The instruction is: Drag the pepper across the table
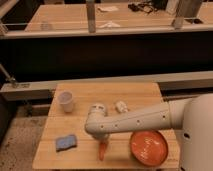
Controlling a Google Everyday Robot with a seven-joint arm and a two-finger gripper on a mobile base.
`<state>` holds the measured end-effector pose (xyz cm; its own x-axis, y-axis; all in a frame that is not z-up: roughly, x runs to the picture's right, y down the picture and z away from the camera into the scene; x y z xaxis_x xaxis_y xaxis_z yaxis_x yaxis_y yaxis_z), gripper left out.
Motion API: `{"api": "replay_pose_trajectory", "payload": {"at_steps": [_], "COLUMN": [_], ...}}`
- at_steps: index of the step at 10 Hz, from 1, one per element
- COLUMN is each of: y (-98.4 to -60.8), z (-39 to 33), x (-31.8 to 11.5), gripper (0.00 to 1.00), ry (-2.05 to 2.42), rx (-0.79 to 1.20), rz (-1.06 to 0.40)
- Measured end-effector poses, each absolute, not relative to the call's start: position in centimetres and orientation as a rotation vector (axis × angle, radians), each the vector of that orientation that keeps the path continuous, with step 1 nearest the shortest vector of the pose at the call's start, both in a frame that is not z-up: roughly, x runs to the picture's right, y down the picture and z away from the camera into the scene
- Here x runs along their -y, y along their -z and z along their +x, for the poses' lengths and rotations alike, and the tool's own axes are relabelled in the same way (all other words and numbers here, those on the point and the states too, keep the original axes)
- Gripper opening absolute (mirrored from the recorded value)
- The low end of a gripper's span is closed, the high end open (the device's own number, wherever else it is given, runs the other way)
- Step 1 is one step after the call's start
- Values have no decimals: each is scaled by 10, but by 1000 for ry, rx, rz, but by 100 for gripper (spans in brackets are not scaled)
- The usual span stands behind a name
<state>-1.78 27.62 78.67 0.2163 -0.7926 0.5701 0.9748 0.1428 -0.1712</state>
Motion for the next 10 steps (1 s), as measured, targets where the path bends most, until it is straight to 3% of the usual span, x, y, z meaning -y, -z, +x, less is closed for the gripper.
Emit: {"api": "replay_pose_trajectory", "payload": {"at_steps": [10], "y": [-793], "z": [-10], "x": [-269], "gripper": [5], "ry": [1305], "rx": [389], "rz": [-574]}}
